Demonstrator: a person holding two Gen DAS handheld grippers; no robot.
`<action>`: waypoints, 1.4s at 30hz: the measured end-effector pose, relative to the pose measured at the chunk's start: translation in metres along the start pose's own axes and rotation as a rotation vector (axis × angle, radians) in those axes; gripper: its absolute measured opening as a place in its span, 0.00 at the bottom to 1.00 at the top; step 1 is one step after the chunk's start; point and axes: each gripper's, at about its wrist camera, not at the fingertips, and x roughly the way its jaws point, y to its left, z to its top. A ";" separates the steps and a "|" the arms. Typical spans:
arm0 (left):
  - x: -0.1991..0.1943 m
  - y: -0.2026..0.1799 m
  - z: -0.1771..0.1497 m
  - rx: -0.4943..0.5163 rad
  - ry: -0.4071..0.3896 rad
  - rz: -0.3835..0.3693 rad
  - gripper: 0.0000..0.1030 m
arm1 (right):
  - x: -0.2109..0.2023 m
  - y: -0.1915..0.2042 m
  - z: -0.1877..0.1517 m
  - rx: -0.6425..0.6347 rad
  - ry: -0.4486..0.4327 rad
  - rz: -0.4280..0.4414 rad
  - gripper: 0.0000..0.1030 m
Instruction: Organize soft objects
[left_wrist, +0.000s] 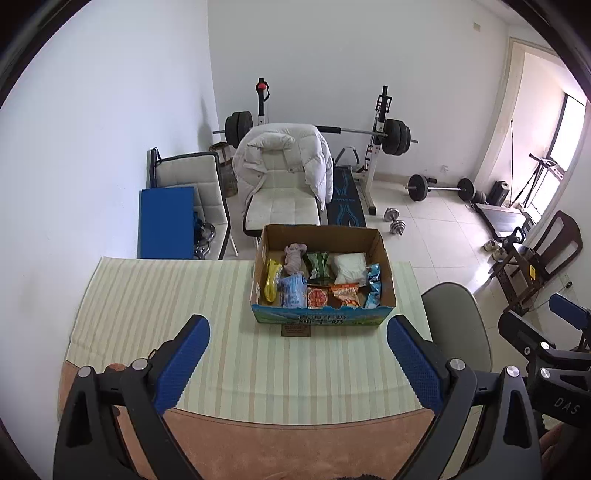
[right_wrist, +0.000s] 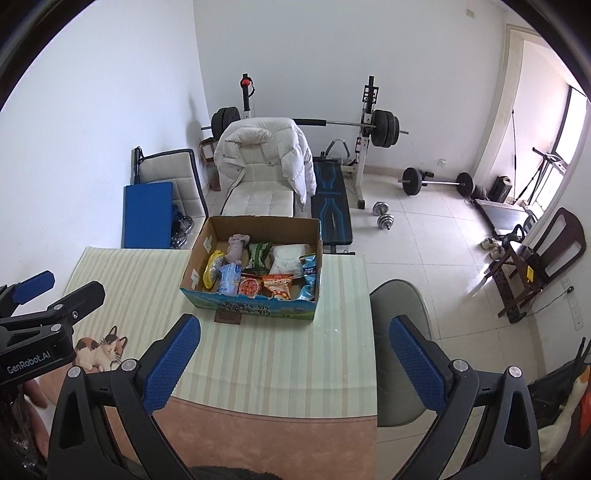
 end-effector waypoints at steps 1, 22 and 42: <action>0.000 0.000 0.000 -0.003 -0.007 0.000 0.96 | 0.000 -0.001 0.001 0.006 -0.008 -0.011 1.00; 0.000 0.005 -0.004 -0.013 -0.015 0.030 1.00 | 0.000 -0.001 0.009 0.000 -0.044 -0.065 1.00; -0.010 0.005 -0.004 0.006 -0.027 0.017 1.00 | -0.014 -0.008 0.018 -0.003 -0.071 -0.058 1.00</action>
